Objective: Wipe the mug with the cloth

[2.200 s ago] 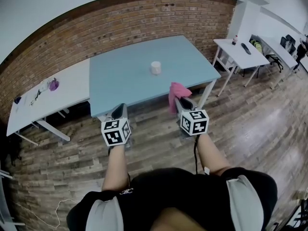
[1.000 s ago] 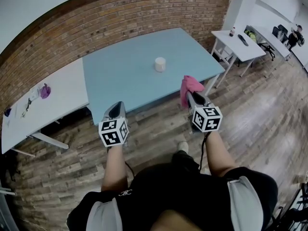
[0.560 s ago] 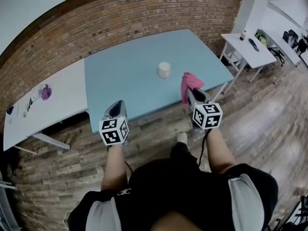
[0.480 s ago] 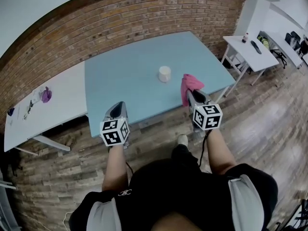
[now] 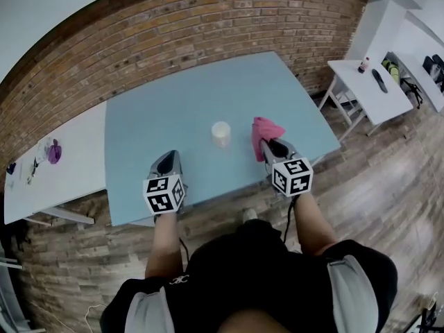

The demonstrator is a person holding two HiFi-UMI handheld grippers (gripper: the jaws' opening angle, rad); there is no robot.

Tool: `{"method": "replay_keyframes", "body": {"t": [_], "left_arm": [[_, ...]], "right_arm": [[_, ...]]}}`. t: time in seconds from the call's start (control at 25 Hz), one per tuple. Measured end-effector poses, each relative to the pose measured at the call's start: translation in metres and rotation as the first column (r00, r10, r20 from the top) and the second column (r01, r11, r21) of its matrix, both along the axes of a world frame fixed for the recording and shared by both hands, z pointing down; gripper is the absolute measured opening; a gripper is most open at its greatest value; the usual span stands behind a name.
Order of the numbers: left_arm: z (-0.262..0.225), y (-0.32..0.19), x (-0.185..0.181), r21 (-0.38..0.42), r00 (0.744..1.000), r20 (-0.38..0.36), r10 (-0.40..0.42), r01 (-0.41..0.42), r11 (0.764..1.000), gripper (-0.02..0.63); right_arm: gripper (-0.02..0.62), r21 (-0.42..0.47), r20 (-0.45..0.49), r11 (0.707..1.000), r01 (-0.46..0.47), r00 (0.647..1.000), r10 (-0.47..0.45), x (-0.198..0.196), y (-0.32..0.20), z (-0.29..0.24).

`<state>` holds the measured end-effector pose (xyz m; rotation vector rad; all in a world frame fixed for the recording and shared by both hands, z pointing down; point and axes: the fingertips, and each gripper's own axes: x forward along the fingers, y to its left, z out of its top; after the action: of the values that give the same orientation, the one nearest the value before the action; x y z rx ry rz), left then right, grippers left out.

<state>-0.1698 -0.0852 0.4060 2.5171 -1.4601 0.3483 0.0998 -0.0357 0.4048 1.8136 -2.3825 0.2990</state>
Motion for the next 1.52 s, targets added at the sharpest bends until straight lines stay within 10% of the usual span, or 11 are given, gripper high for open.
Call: {"method": "replay_keyframes", "body": {"t": [0.28, 0.68, 1.52], "left_arm": [[-0.011, -0.043, 0.071, 0.010, 0.999, 0.017, -0.036, 0.036, 0.999, 0.006], [0.073, -0.040, 0.070, -0.184, 0.990, 0.049, -0.129, 0.136, 0.974, 0.006], [0.175, -0.029, 0.153, -0.342, 0.995, 0.040, 0.089, -0.070, 0.937, 0.084]], "right_arm": [[0.037, -0.058, 0.004, 0.991, 0.120, 0.993, -0.120, 0.048, -0.066, 0.005], [0.037, -0.160, 0.154, 0.955, 0.248, 0.962, -0.224, 0.029, -0.100, 0.045], [0.037, -0.383, 0.181, 0.862, 0.331, 0.942, -0.282, -0.001, -0.115, 0.125]]}}
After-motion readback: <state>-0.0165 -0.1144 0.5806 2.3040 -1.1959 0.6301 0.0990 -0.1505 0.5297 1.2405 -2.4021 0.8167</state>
